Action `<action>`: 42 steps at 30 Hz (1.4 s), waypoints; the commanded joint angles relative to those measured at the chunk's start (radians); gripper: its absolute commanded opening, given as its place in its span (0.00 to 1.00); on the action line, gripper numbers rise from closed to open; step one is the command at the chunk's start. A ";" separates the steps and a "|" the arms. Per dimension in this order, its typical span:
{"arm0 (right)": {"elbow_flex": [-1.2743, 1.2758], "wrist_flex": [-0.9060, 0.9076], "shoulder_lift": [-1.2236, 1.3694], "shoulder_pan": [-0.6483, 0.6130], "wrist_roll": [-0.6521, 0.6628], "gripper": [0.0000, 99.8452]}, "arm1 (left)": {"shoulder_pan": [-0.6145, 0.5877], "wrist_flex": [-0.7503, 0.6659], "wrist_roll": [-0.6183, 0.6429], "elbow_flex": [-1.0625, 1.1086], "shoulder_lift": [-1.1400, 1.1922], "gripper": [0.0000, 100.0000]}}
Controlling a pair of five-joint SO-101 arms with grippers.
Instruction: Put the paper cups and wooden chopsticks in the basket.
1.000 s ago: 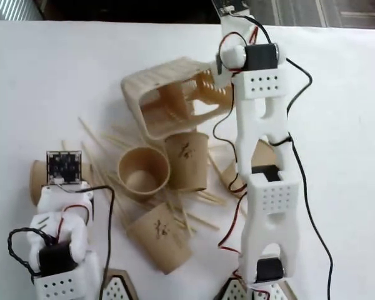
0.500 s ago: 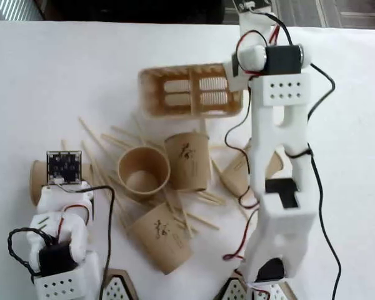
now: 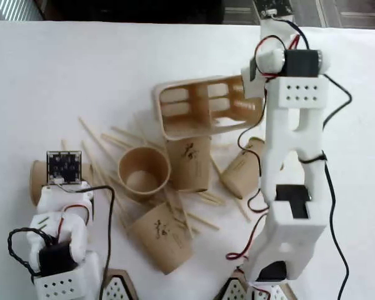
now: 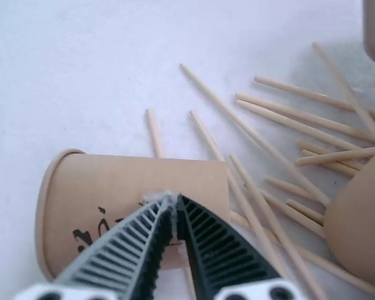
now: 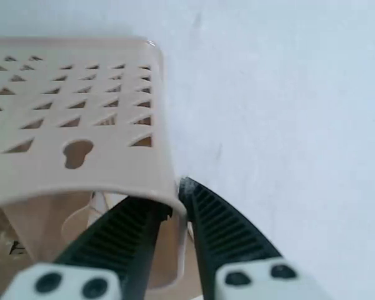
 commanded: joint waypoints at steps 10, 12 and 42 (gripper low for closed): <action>-0.282 0.047 0.108 0.001 -0.064 0.02 | -0.005 -0.021 -0.008 -0.006 -0.008 0.04; -0.276 0.048 0.065 0.001 -0.063 0.02 | -0.005 -0.021 -0.008 -0.006 -0.008 0.04; 0.216 0.047 -0.340 0.225 -0.063 0.02 | -0.005 -0.020 -0.008 -0.006 -0.008 0.04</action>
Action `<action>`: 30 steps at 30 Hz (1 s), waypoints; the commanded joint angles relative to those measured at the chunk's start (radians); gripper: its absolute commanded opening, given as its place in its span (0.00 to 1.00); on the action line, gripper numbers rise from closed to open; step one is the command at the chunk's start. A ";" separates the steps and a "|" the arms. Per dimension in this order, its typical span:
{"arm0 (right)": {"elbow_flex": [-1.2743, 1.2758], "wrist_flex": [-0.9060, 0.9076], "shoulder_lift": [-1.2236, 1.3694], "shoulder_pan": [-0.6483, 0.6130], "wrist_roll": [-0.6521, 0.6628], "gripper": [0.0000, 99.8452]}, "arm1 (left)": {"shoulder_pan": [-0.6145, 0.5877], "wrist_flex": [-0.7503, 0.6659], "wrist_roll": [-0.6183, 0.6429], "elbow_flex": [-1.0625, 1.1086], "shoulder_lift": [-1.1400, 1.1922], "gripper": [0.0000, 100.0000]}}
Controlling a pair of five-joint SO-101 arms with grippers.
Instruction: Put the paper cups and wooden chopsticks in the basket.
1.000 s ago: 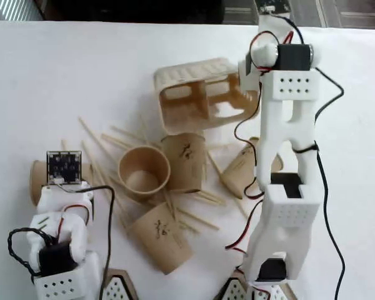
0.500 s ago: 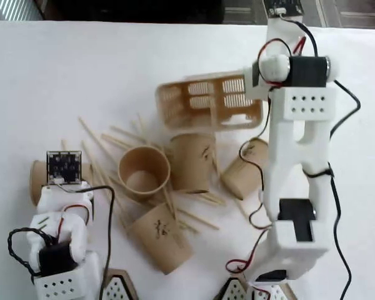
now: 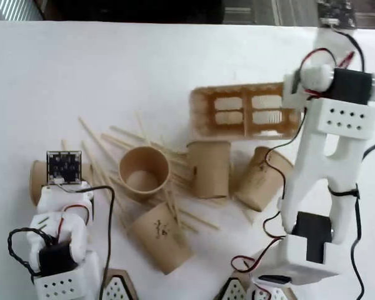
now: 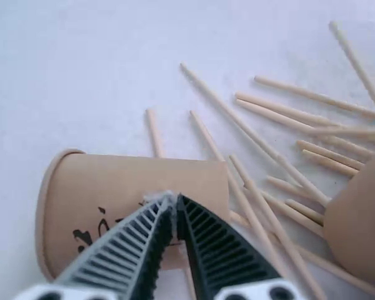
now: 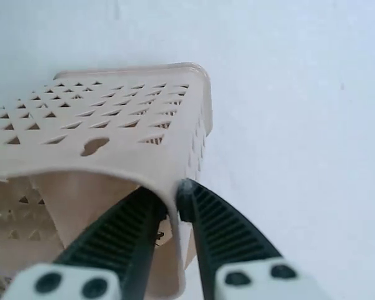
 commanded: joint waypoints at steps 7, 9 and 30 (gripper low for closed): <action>-0.043 -0.058 0.186 0.030 -0.012 0.02 | -0.005 -0.020 -0.008 -0.006 -0.008 0.04; -0.095 -0.059 0.249 0.036 -0.034 0.02 | -0.005 -0.020 -0.008 -0.005 -0.008 0.04; -0.473 -0.062 0.484 -0.145 0.017 0.08 | -0.005 -0.020 -0.008 -0.005 -0.008 0.04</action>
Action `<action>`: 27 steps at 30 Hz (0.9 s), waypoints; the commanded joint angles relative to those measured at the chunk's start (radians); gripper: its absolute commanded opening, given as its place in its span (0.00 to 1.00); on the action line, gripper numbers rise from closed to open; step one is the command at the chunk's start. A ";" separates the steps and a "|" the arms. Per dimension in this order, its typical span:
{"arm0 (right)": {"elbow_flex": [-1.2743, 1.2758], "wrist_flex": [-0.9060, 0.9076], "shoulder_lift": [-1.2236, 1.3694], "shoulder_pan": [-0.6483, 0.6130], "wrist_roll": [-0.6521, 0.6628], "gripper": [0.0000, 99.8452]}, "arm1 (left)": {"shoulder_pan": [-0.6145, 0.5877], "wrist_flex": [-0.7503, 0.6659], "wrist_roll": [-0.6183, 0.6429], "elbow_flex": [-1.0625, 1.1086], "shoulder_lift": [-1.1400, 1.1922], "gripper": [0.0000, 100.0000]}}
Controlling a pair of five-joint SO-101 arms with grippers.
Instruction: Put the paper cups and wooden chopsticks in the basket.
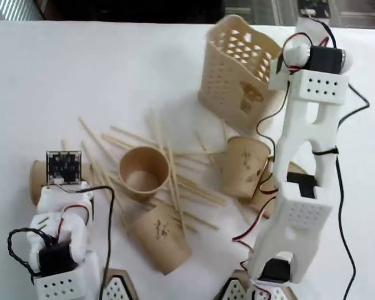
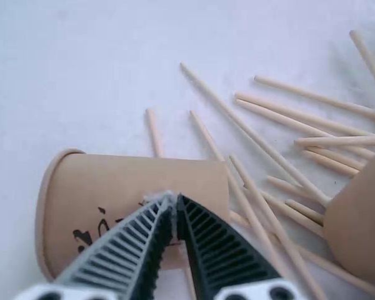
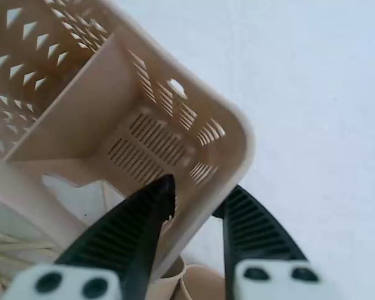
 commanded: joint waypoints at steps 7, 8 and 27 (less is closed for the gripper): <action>-0.158 -0.013 0.062 -0.025 0.021 0.04 | -0.005 -0.028 -0.008 0.008 -0.008 0.04; -0.176 -0.013 0.070 -0.016 0.023 0.02 | -0.005 -0.028 -0.008 0.008 -0.008 0.04; -0.379 -0.108 0.156 0.315 0.104 0.02 | -0.005 -0.028 -0.008 0.009 -0.008 0.04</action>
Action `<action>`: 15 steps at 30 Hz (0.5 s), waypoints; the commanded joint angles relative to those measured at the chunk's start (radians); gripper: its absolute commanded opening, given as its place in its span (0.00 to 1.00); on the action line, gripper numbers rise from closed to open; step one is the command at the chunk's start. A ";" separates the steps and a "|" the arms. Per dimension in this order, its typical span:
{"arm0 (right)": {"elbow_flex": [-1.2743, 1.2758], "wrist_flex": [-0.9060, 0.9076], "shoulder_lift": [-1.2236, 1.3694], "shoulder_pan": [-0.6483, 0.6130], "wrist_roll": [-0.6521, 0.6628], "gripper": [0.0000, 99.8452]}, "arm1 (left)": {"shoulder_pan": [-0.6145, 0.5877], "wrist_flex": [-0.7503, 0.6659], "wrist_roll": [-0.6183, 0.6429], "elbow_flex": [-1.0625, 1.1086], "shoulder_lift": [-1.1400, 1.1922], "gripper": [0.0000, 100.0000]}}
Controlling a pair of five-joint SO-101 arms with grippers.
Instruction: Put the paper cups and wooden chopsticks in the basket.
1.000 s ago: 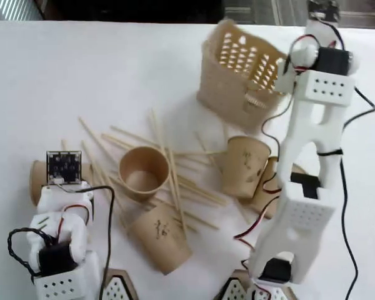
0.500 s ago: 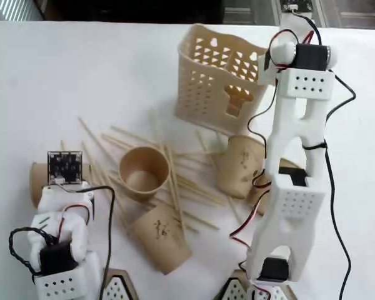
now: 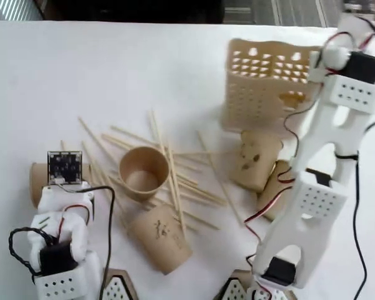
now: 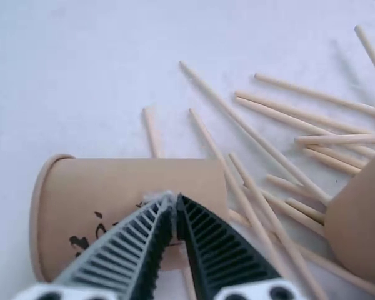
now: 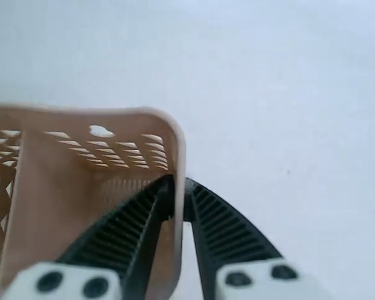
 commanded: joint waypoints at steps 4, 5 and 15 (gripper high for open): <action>-0.051 -0.073 -0.002 0.122 0.015 0.02 | -0.005 -0.018 -0.008 -0.008 -0.007 0.04; -0.051 -0.079 0.002 0.134 0.017 0.02 | -0.005 -0.018 -0.008 -0.008 -0.007 0.04; -0.054 -0.113 0.050 0.242 0.041 0.02 | -0.005 -0.018 -0.008 -0.008 -0.007 0.04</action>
